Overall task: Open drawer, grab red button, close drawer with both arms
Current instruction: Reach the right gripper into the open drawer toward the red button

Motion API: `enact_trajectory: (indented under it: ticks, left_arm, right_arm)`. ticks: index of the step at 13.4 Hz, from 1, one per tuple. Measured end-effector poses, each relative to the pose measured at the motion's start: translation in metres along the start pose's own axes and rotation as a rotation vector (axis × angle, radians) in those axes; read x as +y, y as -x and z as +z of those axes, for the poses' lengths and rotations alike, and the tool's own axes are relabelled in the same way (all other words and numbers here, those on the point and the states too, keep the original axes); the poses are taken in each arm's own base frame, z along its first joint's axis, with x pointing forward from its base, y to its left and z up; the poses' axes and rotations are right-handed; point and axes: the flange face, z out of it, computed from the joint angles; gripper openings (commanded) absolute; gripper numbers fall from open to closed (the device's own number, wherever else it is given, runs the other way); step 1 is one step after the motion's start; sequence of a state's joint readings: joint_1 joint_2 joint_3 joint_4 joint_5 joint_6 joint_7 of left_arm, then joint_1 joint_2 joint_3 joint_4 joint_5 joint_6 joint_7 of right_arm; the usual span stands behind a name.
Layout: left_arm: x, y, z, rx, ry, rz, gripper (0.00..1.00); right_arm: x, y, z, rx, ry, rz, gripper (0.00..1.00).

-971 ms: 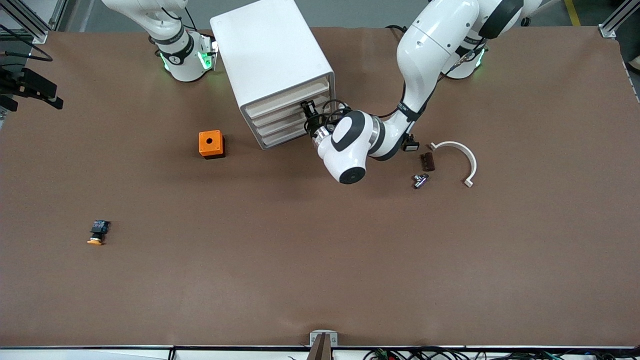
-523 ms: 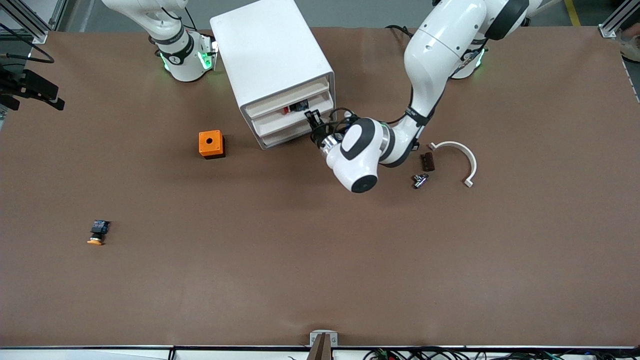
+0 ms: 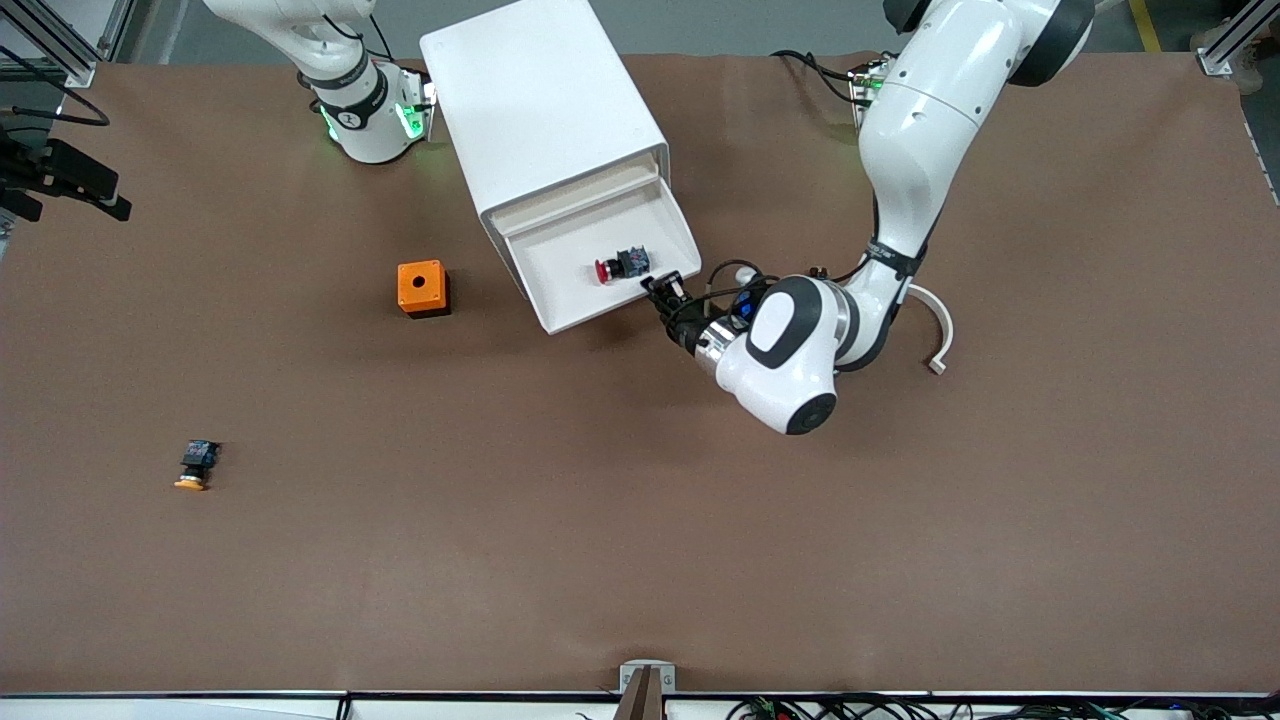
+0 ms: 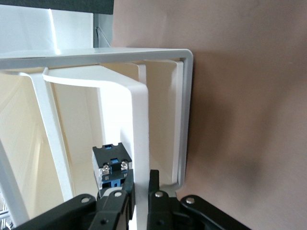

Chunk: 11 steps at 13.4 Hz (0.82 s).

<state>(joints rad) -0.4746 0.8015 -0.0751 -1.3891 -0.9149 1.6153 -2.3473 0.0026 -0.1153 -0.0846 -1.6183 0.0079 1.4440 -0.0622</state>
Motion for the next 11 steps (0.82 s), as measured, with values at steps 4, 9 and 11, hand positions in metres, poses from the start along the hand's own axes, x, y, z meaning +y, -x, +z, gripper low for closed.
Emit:
enact_trajectory:
  ticks: [4, 9, 11]
  left_arm:
    - [0.008, -0.003, -0.024, -0.04, 0.016, -0.004, 1.0]
    - [0.024, -0.017, -0.086, -0.12, 0.063, -0.007, 1.0]
    - [0.023, -0.025, -0.134, -0.15, 0.123, 0.035, 1.0]
  right_arm:
    - [0.001, 0.0, 0.0, 0.001, 0.0, 0.002, 1.0]
    - [0.002, -0.001, -0.007, 0.019, 0.003, -0.021, 1.0]
    - [0.004, -0.008, 0.002, -0.001, 0.011, -0.029, 1.0]
